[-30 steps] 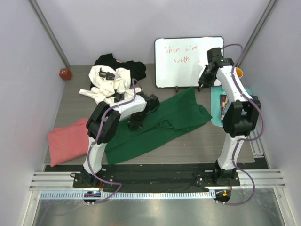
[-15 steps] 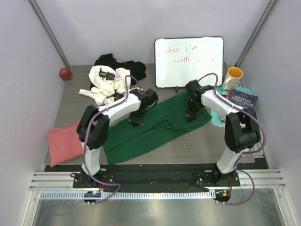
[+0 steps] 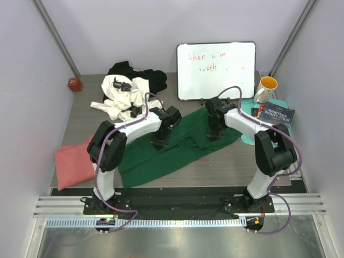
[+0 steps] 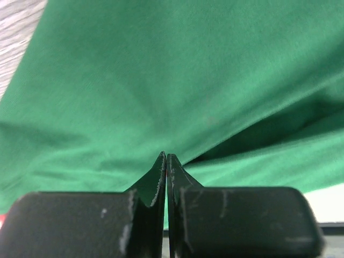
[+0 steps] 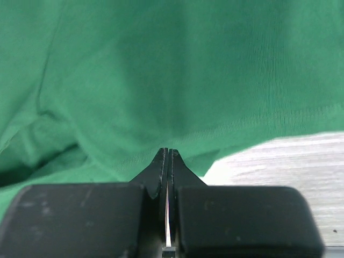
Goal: Fold and stack the t-shirts
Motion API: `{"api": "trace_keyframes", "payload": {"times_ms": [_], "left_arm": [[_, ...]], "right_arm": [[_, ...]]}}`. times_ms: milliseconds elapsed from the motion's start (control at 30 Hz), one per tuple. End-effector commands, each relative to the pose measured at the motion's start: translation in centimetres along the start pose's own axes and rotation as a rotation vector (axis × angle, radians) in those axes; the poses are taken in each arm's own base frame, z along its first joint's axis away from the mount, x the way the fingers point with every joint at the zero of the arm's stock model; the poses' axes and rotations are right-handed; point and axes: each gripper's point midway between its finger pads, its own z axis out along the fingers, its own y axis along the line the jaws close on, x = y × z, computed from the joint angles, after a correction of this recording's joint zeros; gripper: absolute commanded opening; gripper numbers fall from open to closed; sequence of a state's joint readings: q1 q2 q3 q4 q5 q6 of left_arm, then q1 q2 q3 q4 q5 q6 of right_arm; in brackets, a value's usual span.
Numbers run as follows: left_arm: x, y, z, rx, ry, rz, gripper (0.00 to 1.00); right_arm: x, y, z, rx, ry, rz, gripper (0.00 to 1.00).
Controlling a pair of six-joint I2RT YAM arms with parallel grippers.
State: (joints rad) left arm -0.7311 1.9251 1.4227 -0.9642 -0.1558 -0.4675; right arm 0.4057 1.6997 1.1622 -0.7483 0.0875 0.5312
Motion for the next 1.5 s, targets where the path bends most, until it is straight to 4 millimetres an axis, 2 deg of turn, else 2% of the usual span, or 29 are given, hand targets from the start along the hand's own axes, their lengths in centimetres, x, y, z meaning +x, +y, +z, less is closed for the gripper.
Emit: {"api": "trace_keyframes", "payload": {"times_ms": [0,167,267,533,800,1000,1033,1067,1200,1467], "left_arm": [[0.8,-0.8,2.0,0.022,0.052,0.018,0.00],[2.4,-0.9,3.1,0.017,0.114,0.014,0.00],[3.6,-1.5,3.3,0.038,0.139,0.022,0.00],[6.1,-2.4,3.0,0.027,0.181,0.077,0.00],[7.9,-3.4,2.3,0.019,0.196,0.128,0.00],[7.9,-3.8,1.8,0.025,0.190,0.130,0.00],[7.8,-3.8,1.8,0.025,0.188,0.132,0.00],[7.7,-3.8,1.8,0.020,0.185,0.132,0.00],[7.2,-3.8,1.8,0.007,0.176,0.130,0.00],[6.8,-3.8,1.6,-0.004,0.169,0.130,0.00]], "right_arm": [[-0.8,-0.2,1.9,0.059,0.015,-0.014,0.01],[0.4,-0.4,4.8,0.094,0.107,-0.046,0.01],[-0.1,0.1,5.7,0.087,0.119,-0.067,0.01],[-2.4,2.0,6.4,0.056,0.109,-0.090,0.01],[-3.6,3.5,7.2,0.029,0.125,-0.151,0.01],[-4.9,6.2,8.1,-0.013,0.120,-0.193,0.01],[-5.7,6.8,7.9,-0.022,0.104,-0.198,0.01],[-5.7,6.7,8.6,-0.006,0.110,-0.203,0.01],[-7.6,7.7,9.2,-0.002,0.073,-0.204,0.01],[-8.5,8.9,10.7,-0.020,0.075,-0.183,0.01]]}}
